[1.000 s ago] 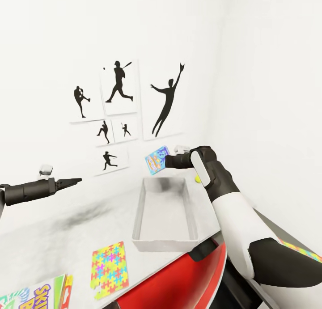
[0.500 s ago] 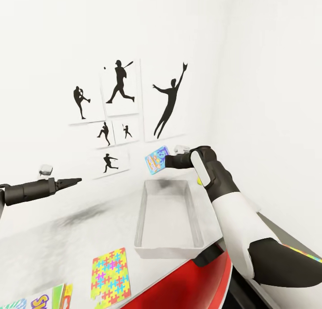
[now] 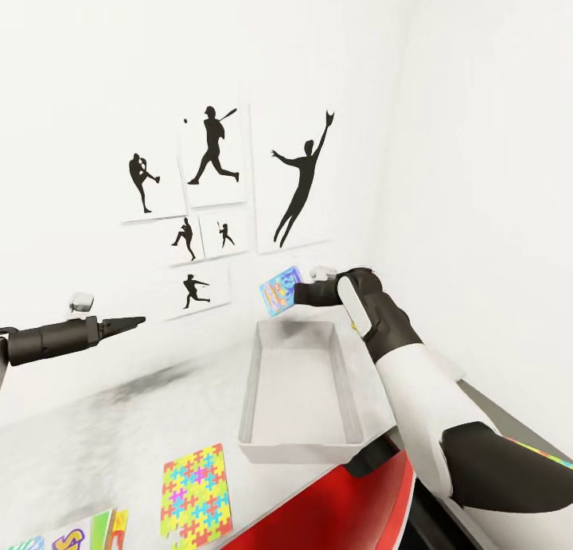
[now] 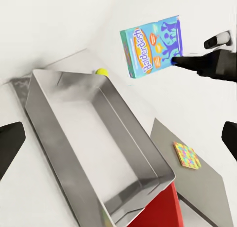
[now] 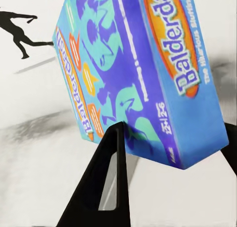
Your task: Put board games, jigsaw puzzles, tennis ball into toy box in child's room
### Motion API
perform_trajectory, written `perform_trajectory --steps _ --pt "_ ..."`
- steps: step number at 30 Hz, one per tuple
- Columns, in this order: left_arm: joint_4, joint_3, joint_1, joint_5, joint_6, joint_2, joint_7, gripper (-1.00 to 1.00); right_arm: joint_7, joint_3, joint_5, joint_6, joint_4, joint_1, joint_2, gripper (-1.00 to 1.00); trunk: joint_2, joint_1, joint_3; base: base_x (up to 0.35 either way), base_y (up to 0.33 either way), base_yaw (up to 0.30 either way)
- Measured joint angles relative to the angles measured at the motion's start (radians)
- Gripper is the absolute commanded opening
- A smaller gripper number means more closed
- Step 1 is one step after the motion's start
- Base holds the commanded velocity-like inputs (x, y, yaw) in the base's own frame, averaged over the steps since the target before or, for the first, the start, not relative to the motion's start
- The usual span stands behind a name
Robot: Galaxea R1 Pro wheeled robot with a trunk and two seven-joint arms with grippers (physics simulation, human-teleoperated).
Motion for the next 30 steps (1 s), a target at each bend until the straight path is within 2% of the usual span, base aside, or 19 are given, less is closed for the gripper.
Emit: perform_trajectory --steps 5,8,11,13,14,15,17,18,20,23,30 --pt "-0.002 -0.001 0.000 0.000 0.000 0.000 0.000 1.00 0.003 -0.019 -0.010 0.007 0.069 0.000 0.000 -1.00 0.000 0.000 0.000 0.000 0.000 0.000" --pt "-0.002 -0.001 0.000 0.000 0.000 0.000 -0.001 1.00 0.003 -0.052 -0.027 0.021 0.088 0.000 0.000 -1.00 0.000 0.000 0.000 0.000 0.000 0.000" --pt "-0.002 -0.001 0.000 0.000 0.000 0.000 -0.001 1.00 0.001 -0.094 -0.035 0.048 0.176 -0.002 0.000 -1.00 0.000 0.000 0.000 0.000 0.000 0.000" --pt "-0.002 -0.001 0.000 0.000 0.000 0.000 -0.001 1.00 -0.001 -0.129 -0.031 0.053 0.282 -0.026 0.000 -1.00 0.000 0.000 0.000 0.000 0.000 0.000" --pt "-0.002 -0.001 0.000 0.000 0.000 0.000 -0.001 1.00 -0.002 -0.146 -0.045 0.054 0.317 -0.045 0.000 -1.00 0.000 0.000 0.000 0.000 0.000 0.000" --pt "-0.002 -0.001 0.000 0.000 0.000 0.000 -0.001 1.00 -0.003 -0.177 -0.048 0.057 0.361 -0.071 -0.001 -1.00 0.000 0.000 0.000 0.000 0.000 0.000" --pt "-0.002 -0.001 0.000 0.000 0.000 0.000 -0.001 1.00 -0.006 -0.219 -0.048 0.062 0.393 -0.094 -0.001 -1.00 0.000 0.000 0.000 0.000 0.000 0.000" --pt "-0.002 -0.001 0.000 0.000 0.000 0.000 -0.001 1.00 -0.008 -0.258 -0.048 0.066 0.406 -0.107 -0.001 -1.00 0.000 0.000 0.000 0.000 0.000 0.000" --pt "-0.002 -0.001 0.000 0.000 0.000 0.000 -0.001 1.00 -0.010 -0.297 -0.046 0.068 0.412 -0.116 -0.001 -1.00 0.000 0.000 0.000 0.000 0.000 0.000" --pt "-0.002 -0.001 0.000 0.000 0.000 0.000 -0.001 1.00 -0.010 -0.319 -0.047 0.076 0.414 -0.122 -0.001 -1.00 0.000 0.000 0.000 0.000 0.000 0.000" --pt "-0.002 0.000 0.000 0.000 0.000 0.001 -0.001 1.00 -0.013 -0.328 -0.046 0.082 0.415 -0.129 -0.001 -1.00 0.000 0.000 -0.010 0.000 0.000 0.000"
